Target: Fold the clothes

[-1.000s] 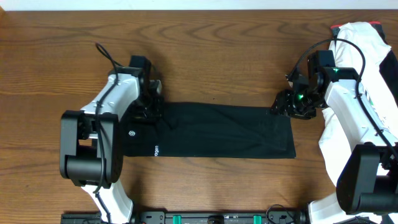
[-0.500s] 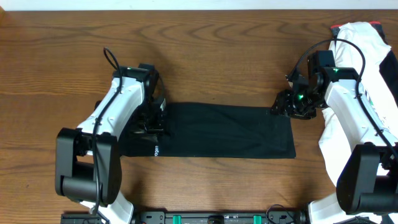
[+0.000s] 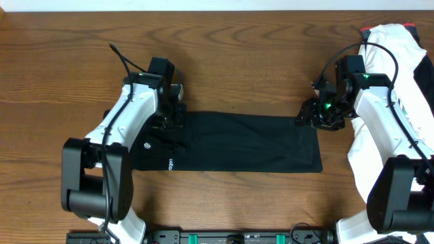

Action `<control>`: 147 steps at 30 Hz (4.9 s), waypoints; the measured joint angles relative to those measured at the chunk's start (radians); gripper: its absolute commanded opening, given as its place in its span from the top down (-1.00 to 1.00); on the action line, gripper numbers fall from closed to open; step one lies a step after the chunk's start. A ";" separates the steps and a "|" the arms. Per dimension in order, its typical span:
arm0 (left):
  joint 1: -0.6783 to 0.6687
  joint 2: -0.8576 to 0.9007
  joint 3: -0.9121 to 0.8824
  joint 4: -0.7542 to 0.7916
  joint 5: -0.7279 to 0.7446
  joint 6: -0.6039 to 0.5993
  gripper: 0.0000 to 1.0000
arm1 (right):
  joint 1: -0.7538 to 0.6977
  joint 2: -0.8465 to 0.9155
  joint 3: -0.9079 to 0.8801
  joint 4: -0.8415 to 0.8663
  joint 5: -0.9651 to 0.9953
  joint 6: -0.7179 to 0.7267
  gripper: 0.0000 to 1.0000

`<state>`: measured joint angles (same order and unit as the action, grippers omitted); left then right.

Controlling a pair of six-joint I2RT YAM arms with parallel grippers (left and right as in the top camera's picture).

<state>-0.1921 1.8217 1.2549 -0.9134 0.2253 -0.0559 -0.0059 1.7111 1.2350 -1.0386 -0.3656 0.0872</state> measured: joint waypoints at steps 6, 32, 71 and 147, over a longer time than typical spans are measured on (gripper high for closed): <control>-0.030 0.048 -0.005 -0.163 0.014 -0.012 0.88 | 0.000 0.000 0.000 0.000 0.000 0.000 -0.05; -0.112 -0.082 -0.041 0.027 -0.084 -0.105 0.88 | 0.000 0.000 0.000 0.000 0.000 0.000 -0.03; -0.008 -0.047 -0.169 -0.062 -0.240 -0.392 0.88 | 0.000 0.000 0.000 -0.011 0.000 0.000 -0.03; 0.056 -0.107 -0.181 0.072 -0.180 -0.205 0.88 | -0.142 0.035 -0.374 0.344 -0.095 -0.095 0.98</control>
<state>-0.1360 1.7149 1.0737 -0.8413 0.0456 -0.2611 -0.1482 1.7466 0.8612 -0.6949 -0.4610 -0.0078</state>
